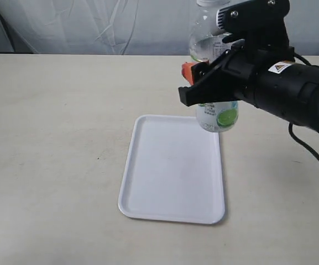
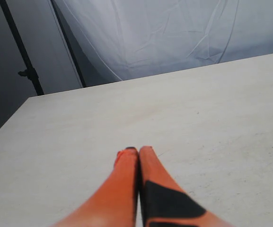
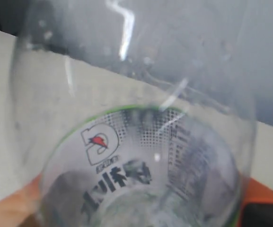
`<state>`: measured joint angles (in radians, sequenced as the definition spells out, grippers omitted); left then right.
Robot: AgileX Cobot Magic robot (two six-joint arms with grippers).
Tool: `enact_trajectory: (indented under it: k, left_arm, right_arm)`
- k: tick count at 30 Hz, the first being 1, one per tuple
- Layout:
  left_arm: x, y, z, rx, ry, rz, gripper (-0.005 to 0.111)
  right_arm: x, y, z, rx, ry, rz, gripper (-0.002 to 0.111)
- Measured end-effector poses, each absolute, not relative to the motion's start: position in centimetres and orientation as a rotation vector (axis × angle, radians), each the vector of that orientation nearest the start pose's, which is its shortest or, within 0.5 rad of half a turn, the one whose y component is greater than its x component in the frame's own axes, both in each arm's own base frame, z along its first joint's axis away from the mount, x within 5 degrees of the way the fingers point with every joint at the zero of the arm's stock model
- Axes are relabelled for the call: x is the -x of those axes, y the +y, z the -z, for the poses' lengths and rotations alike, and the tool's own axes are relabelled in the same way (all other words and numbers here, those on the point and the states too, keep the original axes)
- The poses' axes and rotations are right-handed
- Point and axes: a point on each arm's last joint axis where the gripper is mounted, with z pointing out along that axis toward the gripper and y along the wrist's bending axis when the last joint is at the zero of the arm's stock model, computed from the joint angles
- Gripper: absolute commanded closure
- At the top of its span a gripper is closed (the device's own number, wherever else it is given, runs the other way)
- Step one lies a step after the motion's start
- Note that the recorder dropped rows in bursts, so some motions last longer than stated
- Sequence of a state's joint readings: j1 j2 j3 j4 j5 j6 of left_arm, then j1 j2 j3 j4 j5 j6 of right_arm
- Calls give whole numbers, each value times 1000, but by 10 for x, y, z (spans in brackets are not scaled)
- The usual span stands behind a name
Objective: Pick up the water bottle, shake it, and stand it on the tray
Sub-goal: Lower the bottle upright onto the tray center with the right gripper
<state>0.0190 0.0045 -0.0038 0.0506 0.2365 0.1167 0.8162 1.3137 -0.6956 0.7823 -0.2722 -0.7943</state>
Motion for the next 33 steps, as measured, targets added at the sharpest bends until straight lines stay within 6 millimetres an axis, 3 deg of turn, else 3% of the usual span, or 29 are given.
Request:
enact_trajectory:
  k: [6, 10, 14, 15, 17, 24, 29, 33]
  left_arm:
    - [-56, 2, -193, -118, 1719, -147, 106]
    - [-56, 2, -193, -118, 1719, -147, 106]
    - [-56, 2, -193, -118, 1719, -147, 106]
    - [-56, 2, -193, -118, 1719, -147, 106]
    - [-56, 2, -193, -118, 1719, -147, 106]
    - [-56, 2, -193, -118, 1719, -147, 106]
    - [-56, 2, -193, -118, 1719, -147, 106]
    - [-56, 2, -193, -118, 1719, -147, 106]
  right_arm:
    - [-197, 189, -289, 568, 1685, -428, 109]
    - [-196, 193, -283, 565, 1629, -484, 109]
    - [-191, 198, -249, 620, 1599, -540, 109]
    - [-188, 199, -228, 652, 1594, -554, 109]
    - [-186, 200, -206, 662, 1582, -572, 109]
    - [-196, 210, -145, 639, 1684, -595, 109]
    - [-197, 212, -127, 607, 1742, -636, 109]
    - [-197, 212, -125, 604, 1753, -638, 109]
